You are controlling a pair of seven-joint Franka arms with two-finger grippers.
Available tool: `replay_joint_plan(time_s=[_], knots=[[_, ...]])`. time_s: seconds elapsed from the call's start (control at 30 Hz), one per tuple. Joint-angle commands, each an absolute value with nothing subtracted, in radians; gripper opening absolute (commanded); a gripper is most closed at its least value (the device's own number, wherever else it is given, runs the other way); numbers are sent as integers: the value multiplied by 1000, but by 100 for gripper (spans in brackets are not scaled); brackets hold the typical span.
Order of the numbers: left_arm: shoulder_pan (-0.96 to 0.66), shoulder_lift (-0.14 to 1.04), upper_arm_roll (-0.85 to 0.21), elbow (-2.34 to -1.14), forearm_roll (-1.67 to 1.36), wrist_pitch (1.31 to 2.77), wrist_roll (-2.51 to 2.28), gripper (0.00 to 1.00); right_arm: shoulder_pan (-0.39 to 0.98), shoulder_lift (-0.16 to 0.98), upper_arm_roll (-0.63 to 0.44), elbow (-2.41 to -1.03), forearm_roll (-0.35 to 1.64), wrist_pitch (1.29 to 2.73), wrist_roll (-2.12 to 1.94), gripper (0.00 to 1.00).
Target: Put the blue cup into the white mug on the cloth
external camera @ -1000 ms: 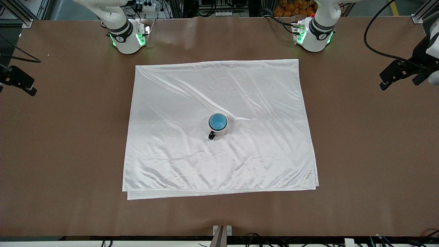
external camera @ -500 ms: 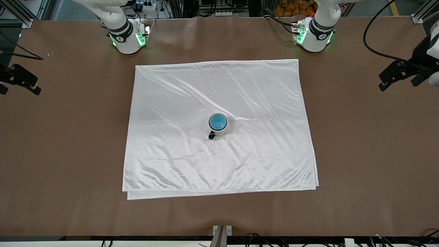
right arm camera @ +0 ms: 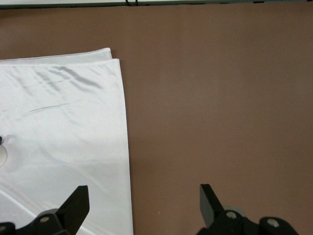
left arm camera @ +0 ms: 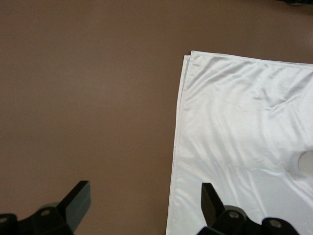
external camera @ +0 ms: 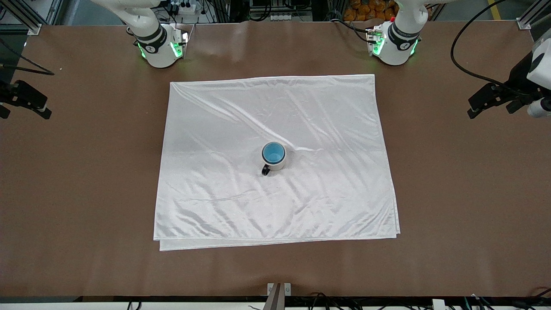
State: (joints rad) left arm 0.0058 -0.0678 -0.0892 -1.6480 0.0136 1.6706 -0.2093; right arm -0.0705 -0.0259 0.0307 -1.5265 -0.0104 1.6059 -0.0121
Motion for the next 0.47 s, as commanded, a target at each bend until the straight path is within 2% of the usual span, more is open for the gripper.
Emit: replay_joint_plan(time_s=[0.0,0.43], knots=[[18,-57,-95,-1624,-8,1651,-187,100,-92,-40,38,-1534,14,1600,-34,100],[17,-51,-95,-1623,0,1652,-192,100,-98,-41,38,-1535,15,1597,-32,100]])
